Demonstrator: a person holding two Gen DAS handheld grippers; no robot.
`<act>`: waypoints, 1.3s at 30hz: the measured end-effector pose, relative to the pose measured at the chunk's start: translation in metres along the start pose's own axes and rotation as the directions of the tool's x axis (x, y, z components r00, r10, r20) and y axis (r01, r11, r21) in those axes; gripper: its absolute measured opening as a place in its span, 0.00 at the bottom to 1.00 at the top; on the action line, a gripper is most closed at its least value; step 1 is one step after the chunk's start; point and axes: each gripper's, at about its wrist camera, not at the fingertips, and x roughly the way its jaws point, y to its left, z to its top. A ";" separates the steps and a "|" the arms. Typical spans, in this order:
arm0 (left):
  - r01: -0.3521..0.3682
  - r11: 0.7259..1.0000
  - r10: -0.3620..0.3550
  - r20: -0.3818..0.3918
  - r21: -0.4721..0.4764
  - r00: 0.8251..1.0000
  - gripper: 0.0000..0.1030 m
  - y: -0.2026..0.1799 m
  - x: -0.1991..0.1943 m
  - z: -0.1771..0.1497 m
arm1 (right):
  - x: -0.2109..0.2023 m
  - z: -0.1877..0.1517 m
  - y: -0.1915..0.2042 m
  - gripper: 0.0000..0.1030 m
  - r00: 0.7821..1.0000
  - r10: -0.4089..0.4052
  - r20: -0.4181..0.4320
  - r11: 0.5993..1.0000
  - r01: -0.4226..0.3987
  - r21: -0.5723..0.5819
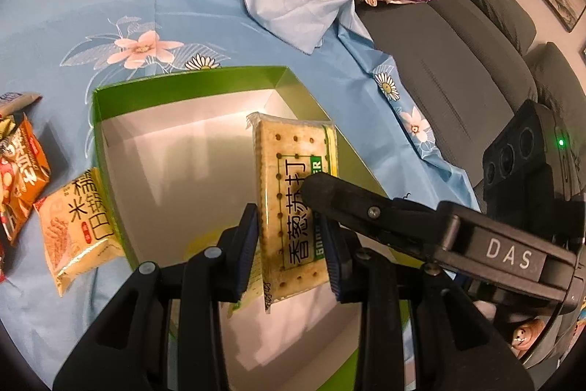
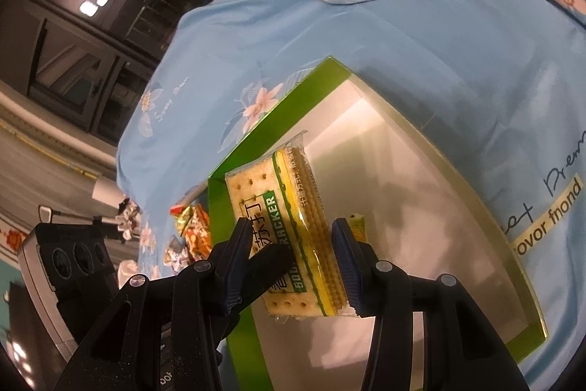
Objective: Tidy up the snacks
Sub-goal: 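Open the right gripper to release the crackers into the box, then move the right gripper back to the yellow rice cracker bag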
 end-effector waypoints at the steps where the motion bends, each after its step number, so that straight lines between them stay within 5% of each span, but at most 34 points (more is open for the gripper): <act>1: 0.003 1.000 -0.003 -0.007 -0.003 1.000 0.31 -0.001 0.002 0.000 | -0.001 0.000 -0.002 0.47 1.000 -0.008 0.002 1.000 0.008 0.008; 17: 0.069 0.996 -0.073 -0.065 -0.063 0.995 0.36 -0.001 0.022 -0.001 | -0.003 0.005 -0.018 0.47 0.991 -0.132 0.017 0.988 0.130 0.079; 28: 0.039 0.996 -0.033 0.084 -0.080 0.996 0.71 0.020 -0.050 -0.012 | -0.018 0.000 0.008 0.58 0.975 -0.198 0.099 0.980 0.197 0.012; 33: -0.025 0.992 0.046 0.169 -0.122 0.985 0.83 0.049 -0.109 -0.021 | -0.016 -0.005 0.035 0.67 0.979 -0.168 0.116 0.983 0.176 -0.060; 39: -0.196 0.956 0.242 0.212 -0.218 0.947 0.90 0.098 -0.177 -0.036 | 0.007 -0.028 0.097 0.70 1.000 0.018 0.012 0.966 -0.015 -0.258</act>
